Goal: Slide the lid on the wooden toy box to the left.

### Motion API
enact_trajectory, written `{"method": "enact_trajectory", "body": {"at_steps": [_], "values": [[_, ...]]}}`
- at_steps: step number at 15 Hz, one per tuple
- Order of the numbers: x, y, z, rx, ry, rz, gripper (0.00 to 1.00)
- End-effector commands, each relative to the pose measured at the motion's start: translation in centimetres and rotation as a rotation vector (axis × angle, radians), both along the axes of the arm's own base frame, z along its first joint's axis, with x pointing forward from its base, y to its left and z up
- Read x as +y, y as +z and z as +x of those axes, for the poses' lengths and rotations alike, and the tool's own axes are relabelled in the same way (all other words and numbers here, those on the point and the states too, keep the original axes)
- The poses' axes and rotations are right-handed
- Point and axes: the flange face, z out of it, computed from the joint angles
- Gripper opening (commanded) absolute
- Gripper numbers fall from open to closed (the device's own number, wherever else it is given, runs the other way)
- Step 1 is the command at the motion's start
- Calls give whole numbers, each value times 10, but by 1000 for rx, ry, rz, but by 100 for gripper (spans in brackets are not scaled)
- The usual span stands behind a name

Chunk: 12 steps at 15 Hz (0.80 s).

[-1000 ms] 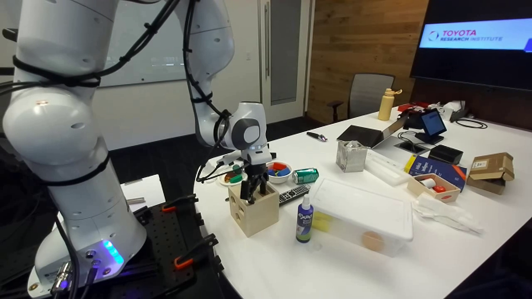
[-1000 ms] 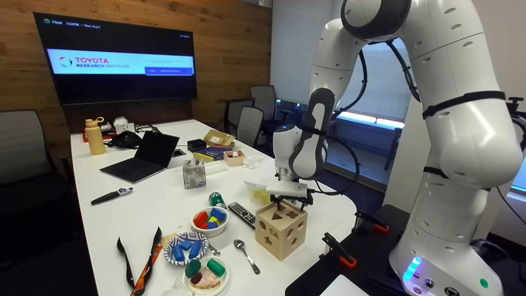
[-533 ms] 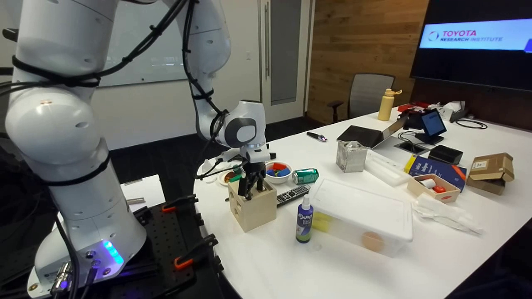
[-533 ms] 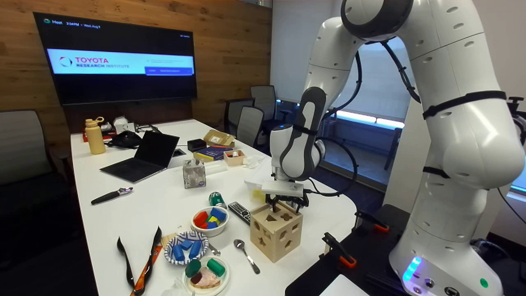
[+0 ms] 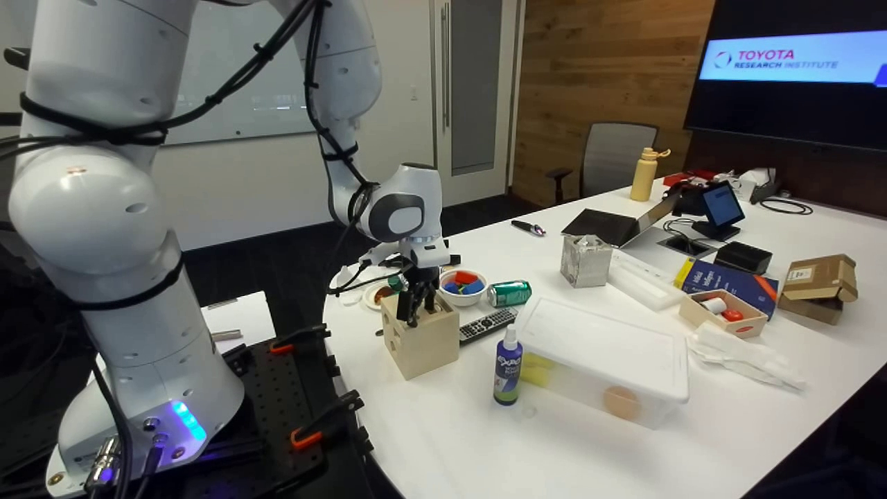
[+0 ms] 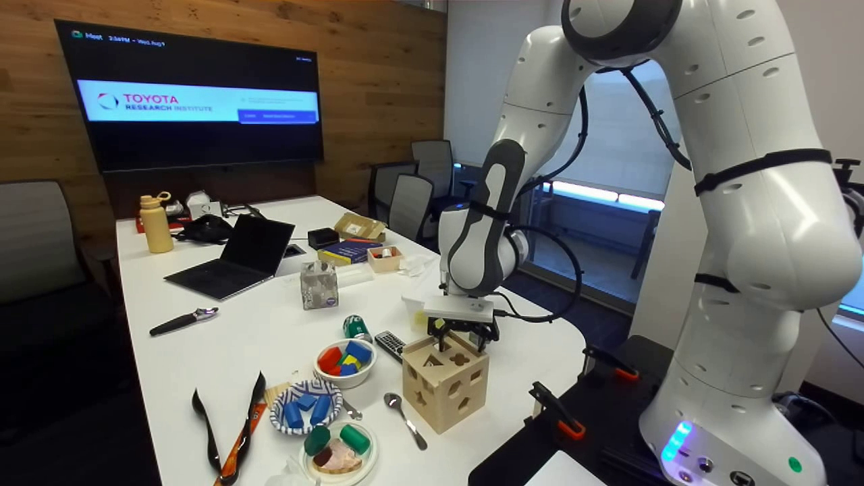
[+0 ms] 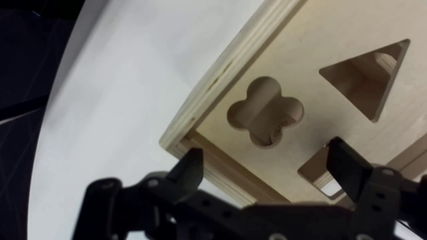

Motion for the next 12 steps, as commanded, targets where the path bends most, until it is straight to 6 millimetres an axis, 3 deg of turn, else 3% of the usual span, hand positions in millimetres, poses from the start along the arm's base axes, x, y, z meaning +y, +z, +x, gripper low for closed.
{"method": "enact_trajectory", "body": {"at_steps": [1, 12], "values": [[13, 8, 4, -7, 38, 15, 100], [46, 20, 8, -10, 115, 3, 100]]}}
